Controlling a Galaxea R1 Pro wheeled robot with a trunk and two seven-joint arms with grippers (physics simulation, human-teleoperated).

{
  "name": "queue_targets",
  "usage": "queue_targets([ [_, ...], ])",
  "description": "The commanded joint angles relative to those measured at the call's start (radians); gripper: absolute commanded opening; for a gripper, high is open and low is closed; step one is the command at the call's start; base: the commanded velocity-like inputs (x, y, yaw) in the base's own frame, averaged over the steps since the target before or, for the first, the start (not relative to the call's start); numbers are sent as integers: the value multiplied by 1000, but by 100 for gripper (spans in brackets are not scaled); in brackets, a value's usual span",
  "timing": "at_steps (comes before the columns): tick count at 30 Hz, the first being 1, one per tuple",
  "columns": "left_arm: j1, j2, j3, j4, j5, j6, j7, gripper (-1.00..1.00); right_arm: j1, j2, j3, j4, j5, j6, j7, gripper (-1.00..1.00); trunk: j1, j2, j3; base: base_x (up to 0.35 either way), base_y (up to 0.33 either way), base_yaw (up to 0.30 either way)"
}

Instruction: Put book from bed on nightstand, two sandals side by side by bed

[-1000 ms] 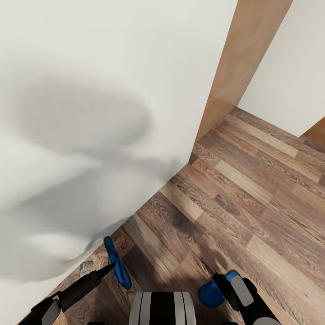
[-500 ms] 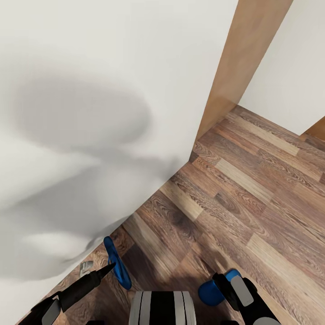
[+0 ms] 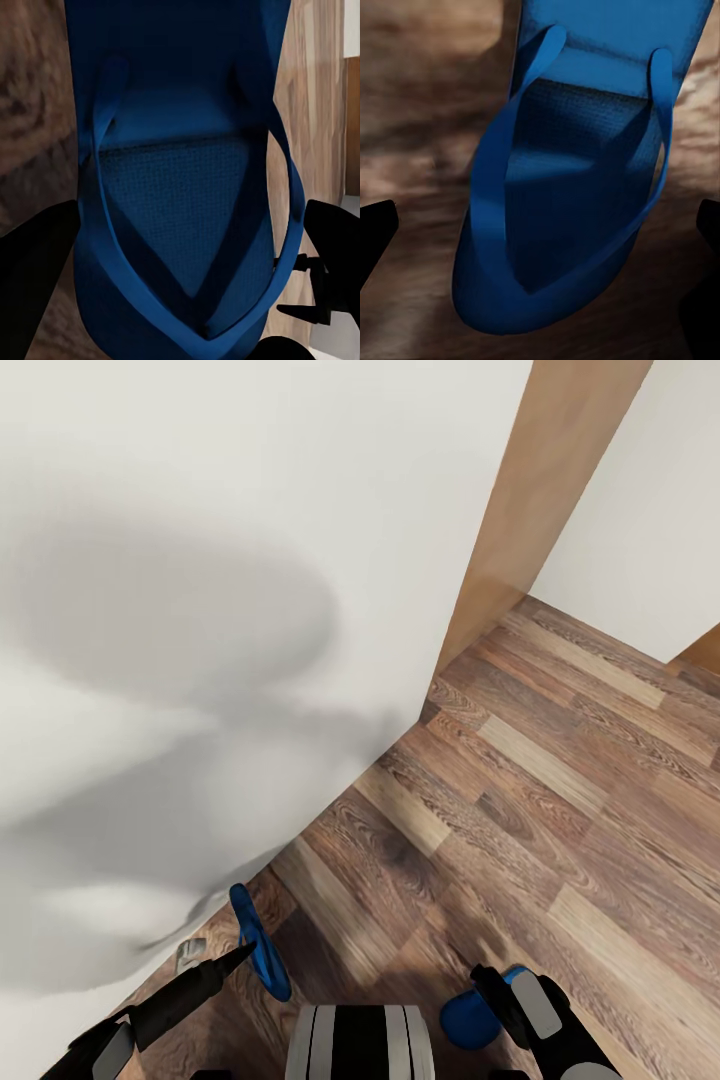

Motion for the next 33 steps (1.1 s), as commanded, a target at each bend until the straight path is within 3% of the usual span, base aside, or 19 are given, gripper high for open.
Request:
queue_targets([
  [1,0,0,2,0,3,10,-4,-100,0,1,-4,-2,-9,3,-7,100,0,0,-1,31,0,0],
  [13,0,1,2,0,3,10,-4,-100,0,1,-4,-2,-9,2,-7,100,0,0,-1,4,0,0],
  [19,0,0,2,0,3,11,-5,-100,0,1,-4,-2,-9,2,-7,100,3,-2,-24,0,0,0],
  [27,0,1,2,0,3,11,-6,-100,0,1,-4,-2,-9,2,-7,100,3,-2,-24,0,0,0],
  [33,0,0,2,0,3,11,-6,-100,0,1,-4,-2,-9,2,-7,100,5,-3,-43,0,0,0],
])
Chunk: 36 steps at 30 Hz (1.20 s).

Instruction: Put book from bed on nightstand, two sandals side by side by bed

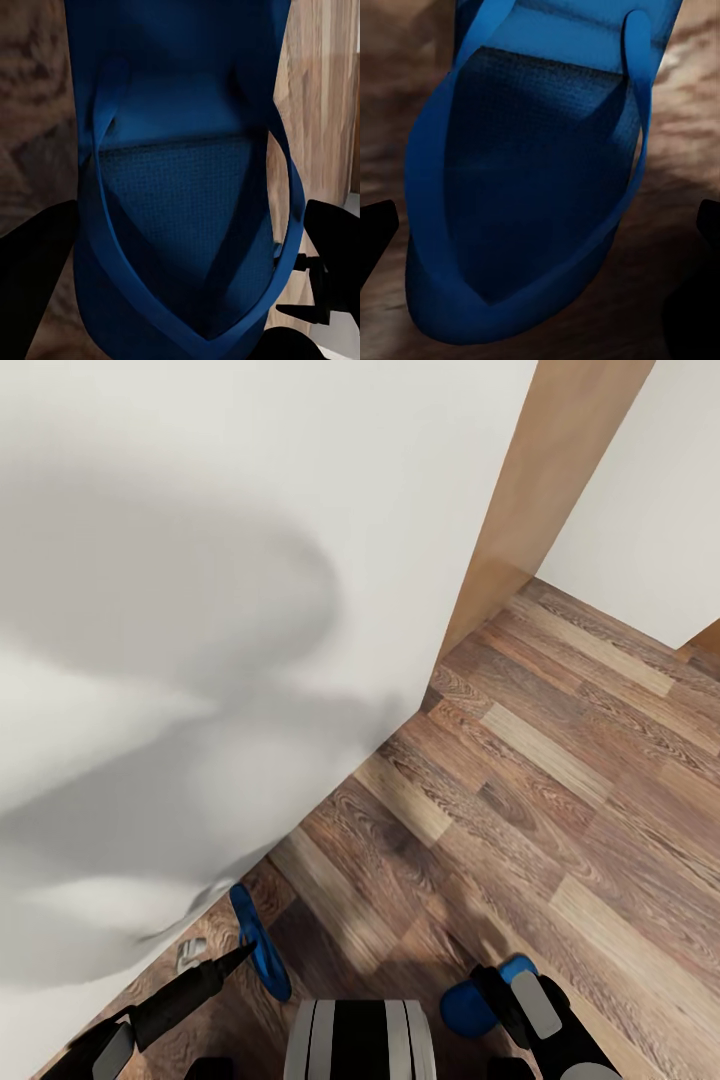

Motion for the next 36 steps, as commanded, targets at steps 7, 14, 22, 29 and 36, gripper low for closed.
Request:
queue_targets([
  [7,0,0,2,0,3,8,-4,-100,0,1,-4,-2,-9,3,-7,100,0,0,-1,0,0,0],
  [14,0,1,2,0,3,8,-6,-100,0,2,-3,-2,-9,3,-7,-100,0,0,-1,0,0,0],
  [22,0,0,2,0,3,8,-6,-100,0,1,-2,-2,-9,3,-7,-100,0,0,-1,0,0,0],
  [29,0,1,3,0,3,8,-6,-100,0,1,-2,-2,-9,3,-7,-100,0,0,-1,0,0,0],
  [36,0,0,2,0,3,10,-5,-100,0,1,-2,-2,-9,3,-7,-100,-2,1,19,0,0,0],
])
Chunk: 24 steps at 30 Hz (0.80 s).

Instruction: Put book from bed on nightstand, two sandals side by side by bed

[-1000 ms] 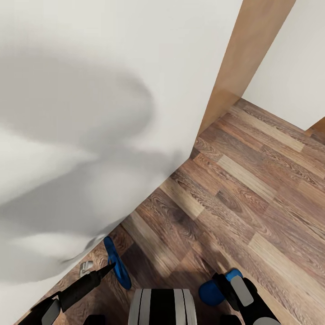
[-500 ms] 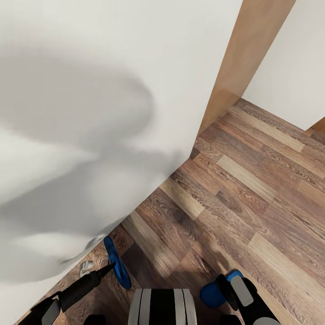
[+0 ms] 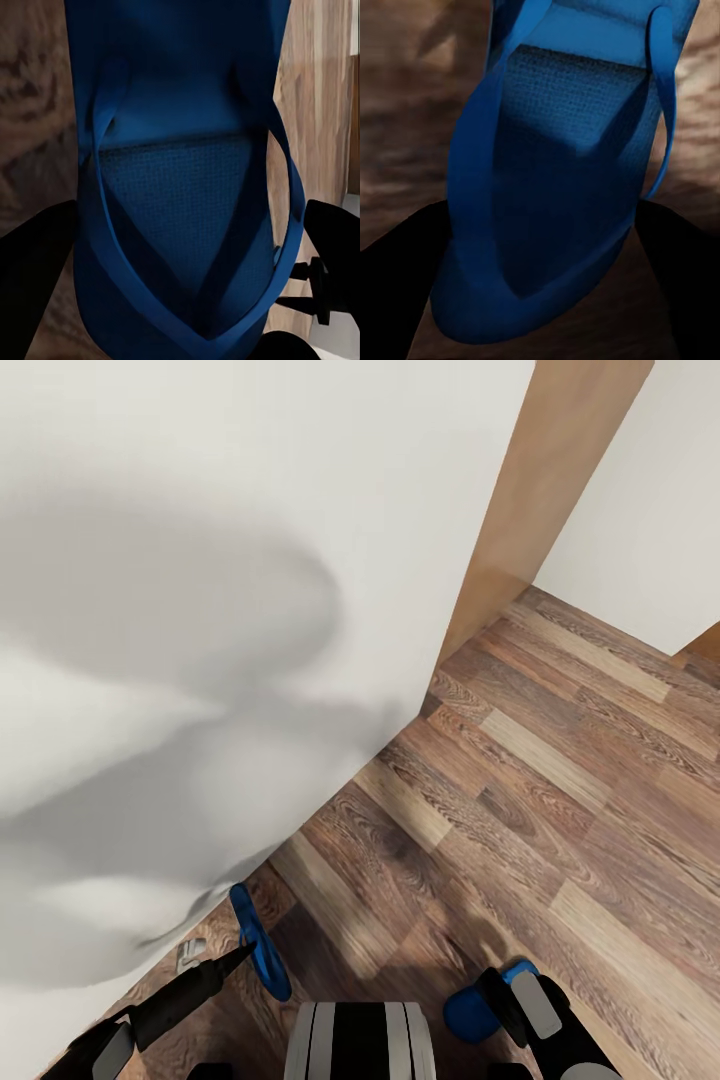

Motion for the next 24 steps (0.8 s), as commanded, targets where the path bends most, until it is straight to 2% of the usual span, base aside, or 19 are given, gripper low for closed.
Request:
queue_targets([
  [1,0,0,2,1,2,9,-5,-100,0,1,-4,-3,-10,2,-7,-100,0,0,0,0,0,0],
  [7,0,0,2,1,2,9,-6,-100,0,1,-4,-3,-10,2,-7,-100,0,0,0,0,0,0],
  [13,0,0,2,1,2,10,-5,-100,0,1,-4,-3,-10,2,-7,-100,-3,1,23,0,0,0],
  [20,0,0,2,1,2,10,-5,-100,0,1,-4,-3,-10,2,-7,-100,-3,1,23,0,0,0],
  [24,0,0,2,1,2,10,-4,-100,0,1,-4,-3,-10,2,-7,-100,-5,2,38,0,0,0],
])
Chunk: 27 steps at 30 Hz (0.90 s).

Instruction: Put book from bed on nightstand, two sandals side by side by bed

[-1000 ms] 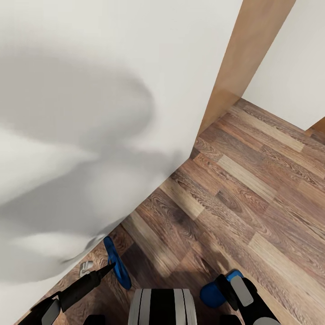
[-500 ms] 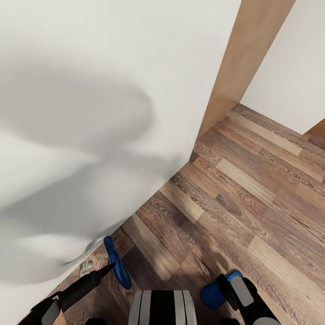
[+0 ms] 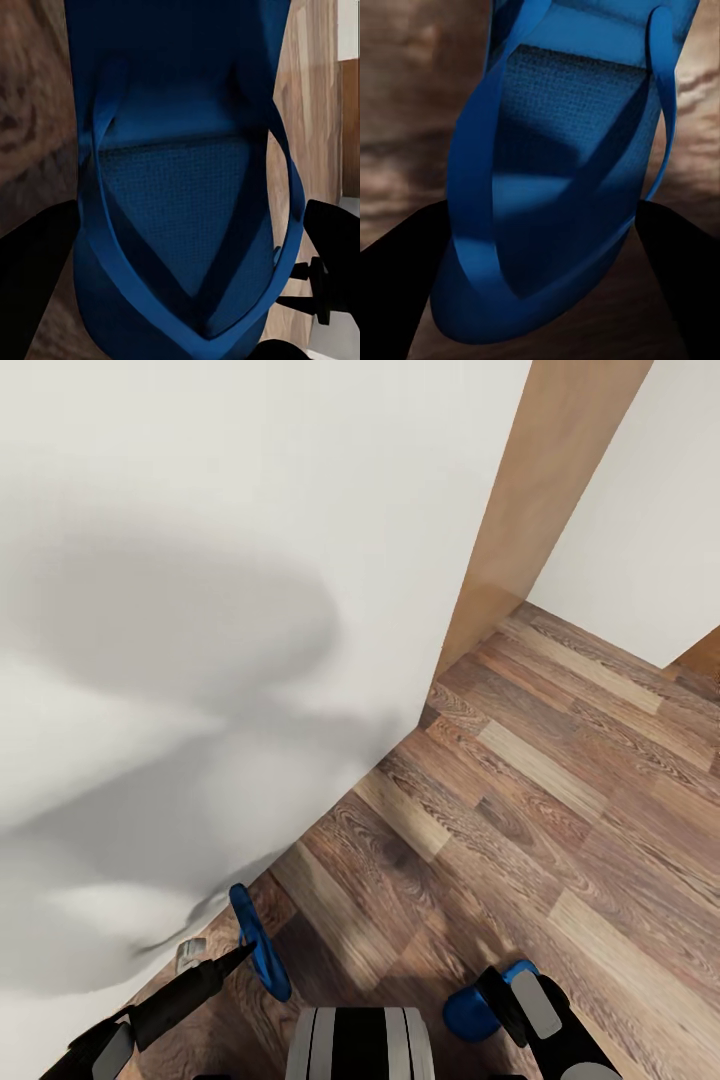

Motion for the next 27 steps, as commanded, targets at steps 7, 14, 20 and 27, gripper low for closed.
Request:
queue_targets([
  [7,0,-1,2,1,2,10,-4,-100,0,1,-4,-2,-9,3,-8,-100,-3,1,27,0,0,0],
  [14,0,0,2,1,2,10,-4,-100,0,2,-4,-2,-9,3,-8,-100,-6,3,54,0,0,0],
  [20,0,0,2,1,2,10,-4,-100,0,2,-4,-2,-9,3,-8,-100,-9,4,77,0,0,0],
  [27,0,0,2,1,2,9,-6,-100,0,2,-4,-2,-9,3,-8,-100,-11,5,92,0,0,0],
])
